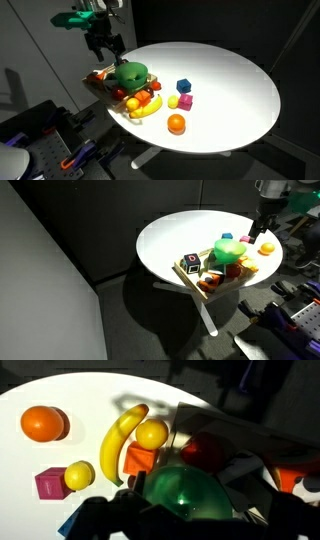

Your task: Put the green bowl in the box

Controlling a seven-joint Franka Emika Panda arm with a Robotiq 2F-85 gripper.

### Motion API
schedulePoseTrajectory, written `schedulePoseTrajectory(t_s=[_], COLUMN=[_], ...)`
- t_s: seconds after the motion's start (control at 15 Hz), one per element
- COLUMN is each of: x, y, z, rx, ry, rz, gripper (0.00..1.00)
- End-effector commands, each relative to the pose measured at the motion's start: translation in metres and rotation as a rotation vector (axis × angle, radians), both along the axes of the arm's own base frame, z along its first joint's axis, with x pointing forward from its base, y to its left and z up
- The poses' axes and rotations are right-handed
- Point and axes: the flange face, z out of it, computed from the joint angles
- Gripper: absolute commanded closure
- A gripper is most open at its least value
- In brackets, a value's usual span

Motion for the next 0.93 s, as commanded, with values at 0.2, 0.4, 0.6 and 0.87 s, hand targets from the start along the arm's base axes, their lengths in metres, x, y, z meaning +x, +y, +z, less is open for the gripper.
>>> schedulePoseTrajectory(t_s=[0.2,0.4,0.6,0.87], x=[-0.031,-0.039,-0.043,-0.048], y=[-0.02,-0.025,-0.03,-0.035], z=[0.045,0.062,0.079,0.094], rx=[0.036,0.038,0.055,0.079], ry=[0.067,0.06,0.017,-0.034], rz=[-0.011,-0.033,-0.071,-0.104], gripper=[0.0,0.0,0.0,0.0])
